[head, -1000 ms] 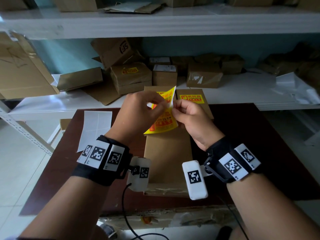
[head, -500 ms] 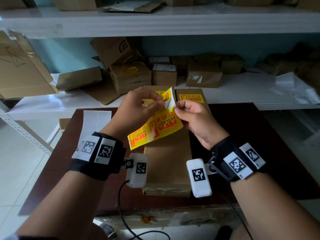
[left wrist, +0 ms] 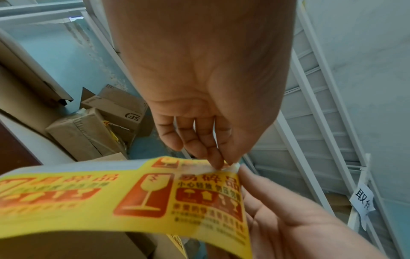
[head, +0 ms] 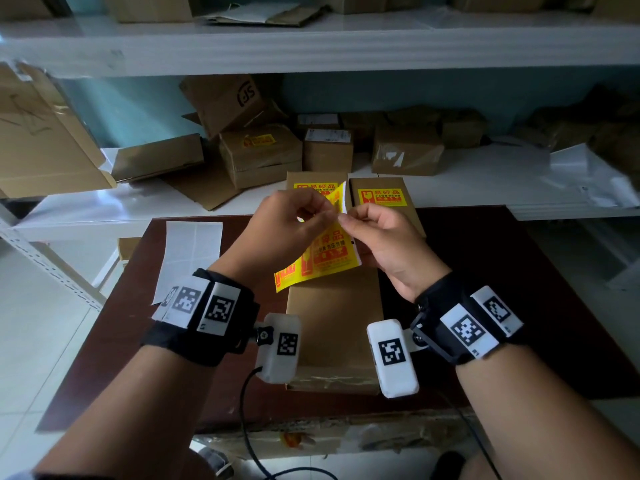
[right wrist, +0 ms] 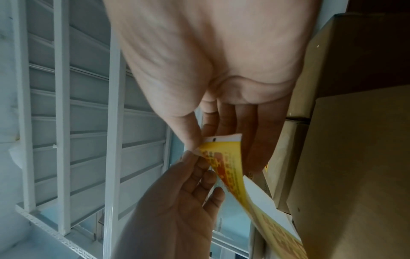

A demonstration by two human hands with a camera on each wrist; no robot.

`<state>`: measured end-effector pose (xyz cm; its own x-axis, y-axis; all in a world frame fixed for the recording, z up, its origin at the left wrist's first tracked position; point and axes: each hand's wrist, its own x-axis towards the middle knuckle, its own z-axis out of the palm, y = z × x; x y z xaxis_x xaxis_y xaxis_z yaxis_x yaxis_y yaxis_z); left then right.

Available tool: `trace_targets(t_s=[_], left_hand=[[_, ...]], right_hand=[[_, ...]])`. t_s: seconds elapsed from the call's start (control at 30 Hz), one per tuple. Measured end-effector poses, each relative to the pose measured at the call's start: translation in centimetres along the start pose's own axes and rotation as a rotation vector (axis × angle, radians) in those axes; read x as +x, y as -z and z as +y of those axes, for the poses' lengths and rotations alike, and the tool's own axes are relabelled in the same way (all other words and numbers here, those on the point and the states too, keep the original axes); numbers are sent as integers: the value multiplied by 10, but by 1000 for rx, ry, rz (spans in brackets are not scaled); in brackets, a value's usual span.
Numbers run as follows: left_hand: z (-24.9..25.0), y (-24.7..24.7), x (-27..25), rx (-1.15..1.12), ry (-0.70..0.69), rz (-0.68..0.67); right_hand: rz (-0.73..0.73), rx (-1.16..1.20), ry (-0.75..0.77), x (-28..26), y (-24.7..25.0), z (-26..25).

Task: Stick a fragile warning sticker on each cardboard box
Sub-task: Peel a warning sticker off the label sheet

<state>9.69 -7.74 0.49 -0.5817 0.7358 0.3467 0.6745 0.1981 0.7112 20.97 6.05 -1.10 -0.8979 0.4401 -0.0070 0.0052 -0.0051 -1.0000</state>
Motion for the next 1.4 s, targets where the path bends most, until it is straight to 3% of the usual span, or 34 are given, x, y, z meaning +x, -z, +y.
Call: trace_targets(t_s=[0.57,0.9,1.4], left_hand=[[-3,-3,1,-30,24,15],[-5,-5,1,-77,51,43],[2,0,1,-340,263,83]], right_hand=[[69,-99,7,2,3,4],[79,-63,-62,3,1,3],[120,-14,-101,3,2,-1]])
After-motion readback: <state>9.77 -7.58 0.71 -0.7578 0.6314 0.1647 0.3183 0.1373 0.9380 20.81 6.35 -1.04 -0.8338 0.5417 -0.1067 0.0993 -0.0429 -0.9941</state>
